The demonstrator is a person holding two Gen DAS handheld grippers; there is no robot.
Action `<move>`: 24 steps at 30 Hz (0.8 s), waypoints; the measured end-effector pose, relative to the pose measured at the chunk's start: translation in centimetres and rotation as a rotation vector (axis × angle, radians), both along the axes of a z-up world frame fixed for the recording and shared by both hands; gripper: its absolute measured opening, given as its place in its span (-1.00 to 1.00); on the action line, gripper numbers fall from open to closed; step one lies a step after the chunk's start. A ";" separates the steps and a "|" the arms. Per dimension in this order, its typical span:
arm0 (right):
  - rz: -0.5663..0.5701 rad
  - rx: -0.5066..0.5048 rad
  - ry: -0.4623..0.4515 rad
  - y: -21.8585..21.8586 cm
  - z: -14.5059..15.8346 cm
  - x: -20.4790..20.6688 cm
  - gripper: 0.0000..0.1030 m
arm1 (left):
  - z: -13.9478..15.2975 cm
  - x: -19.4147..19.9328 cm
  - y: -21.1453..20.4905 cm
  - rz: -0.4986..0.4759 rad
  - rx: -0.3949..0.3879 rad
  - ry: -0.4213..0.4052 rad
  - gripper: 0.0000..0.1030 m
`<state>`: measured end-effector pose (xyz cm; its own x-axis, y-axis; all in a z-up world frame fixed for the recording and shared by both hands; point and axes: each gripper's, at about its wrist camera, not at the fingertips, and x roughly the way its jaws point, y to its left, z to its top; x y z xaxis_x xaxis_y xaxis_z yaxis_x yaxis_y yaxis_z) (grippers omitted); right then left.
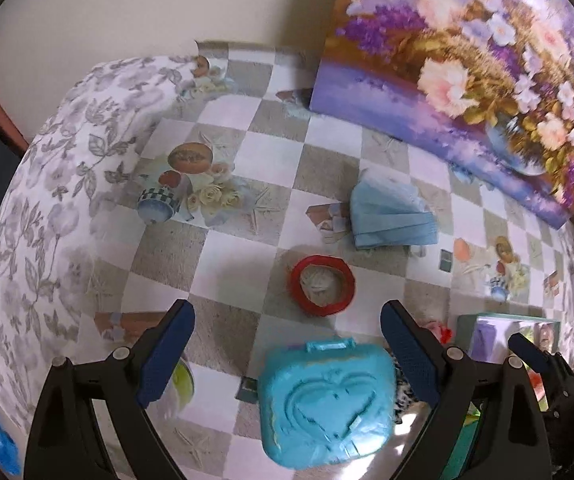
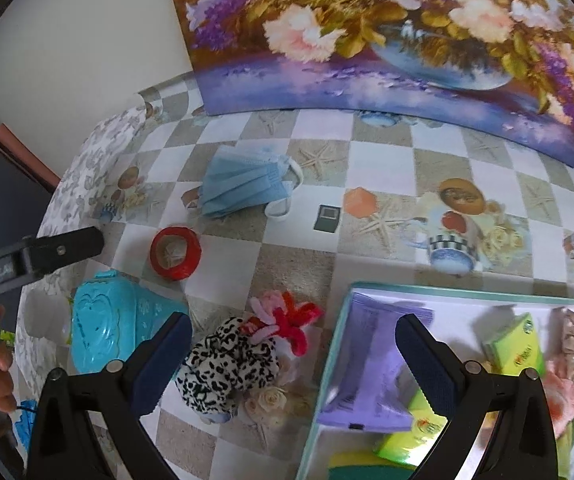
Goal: Organize soft objects
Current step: 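Move both tools from the tray back toward the red tape and scrunchie, then grasp the red tape roll with the left tool while the right tool lowers onto the pink scrunchie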
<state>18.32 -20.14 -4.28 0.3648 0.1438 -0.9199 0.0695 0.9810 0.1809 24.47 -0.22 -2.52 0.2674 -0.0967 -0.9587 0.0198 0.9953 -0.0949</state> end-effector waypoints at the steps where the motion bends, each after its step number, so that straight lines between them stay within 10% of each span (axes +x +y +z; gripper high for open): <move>1: 0.005 0.006 0.001 0.2 -0.2 0.1 0.90 | -0.4 0.3 0.0 -0.001 0.004 0.014 0.83; 24: 0.059 0.021 0.075 2.0 -4.2 1.6 0.13 | -7.1 4.4 -2.2 -0.051 -0.026 0.267 0.83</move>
